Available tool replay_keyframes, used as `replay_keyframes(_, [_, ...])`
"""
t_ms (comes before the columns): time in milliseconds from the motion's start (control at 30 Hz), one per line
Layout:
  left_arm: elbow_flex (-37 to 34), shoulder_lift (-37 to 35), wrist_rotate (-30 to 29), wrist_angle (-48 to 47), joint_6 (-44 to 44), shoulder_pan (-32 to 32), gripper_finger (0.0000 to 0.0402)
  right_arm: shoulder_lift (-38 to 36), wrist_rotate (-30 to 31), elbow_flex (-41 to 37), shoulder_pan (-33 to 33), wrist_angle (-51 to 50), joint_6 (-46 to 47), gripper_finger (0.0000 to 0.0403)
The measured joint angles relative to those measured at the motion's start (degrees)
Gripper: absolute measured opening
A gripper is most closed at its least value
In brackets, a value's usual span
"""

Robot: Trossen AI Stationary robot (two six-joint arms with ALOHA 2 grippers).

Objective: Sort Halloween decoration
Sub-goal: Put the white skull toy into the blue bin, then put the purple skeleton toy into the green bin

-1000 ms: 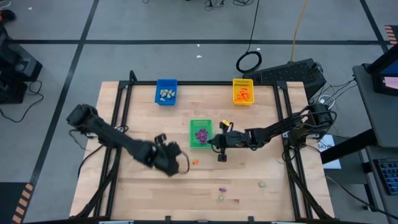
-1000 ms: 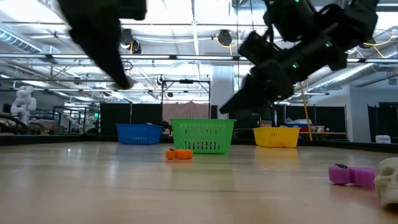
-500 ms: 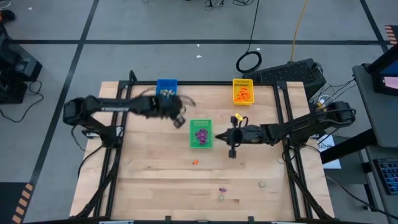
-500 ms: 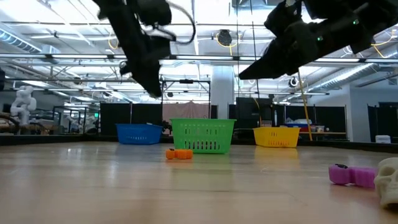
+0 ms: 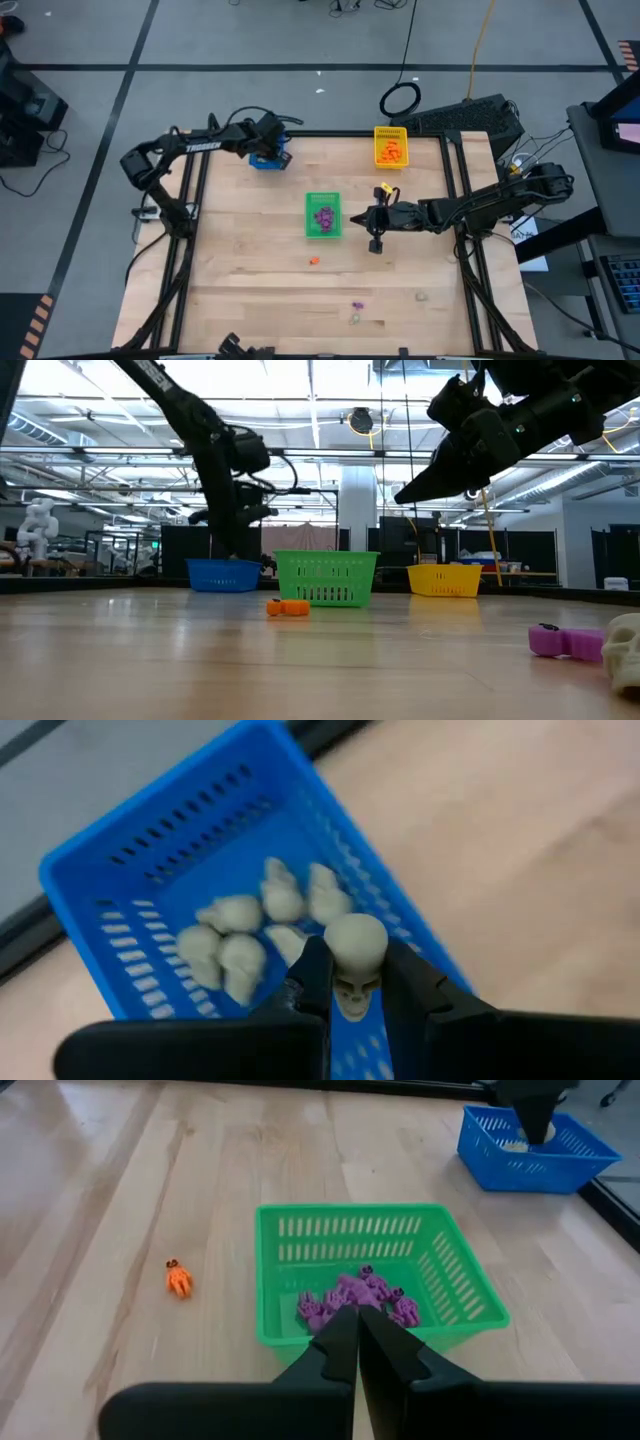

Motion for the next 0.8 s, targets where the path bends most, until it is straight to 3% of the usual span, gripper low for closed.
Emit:
replay_keyframes(467, [0.0, 6.09, -0.01, 2.32, 2.49, 5.33, 0.0048, 0.0, -0.01, 0.0, 0.0, 0.03, 0.17, 0.0])
replay_keyframes(700, [0.17, 6.09, 0.36, 1.79, 2.84, 5.22, 0.0186, 0.0, -0.02, 0.0, 0.0, 0.03, 0.17, 0.0])
replay_keyframes(800, [0.28, 6.04, 2.47, 1.45, 5.2, 4.86, 0.0216, 0.0, -0.02, 0.0, 0.0, 0.03, 0.19, 0.0])
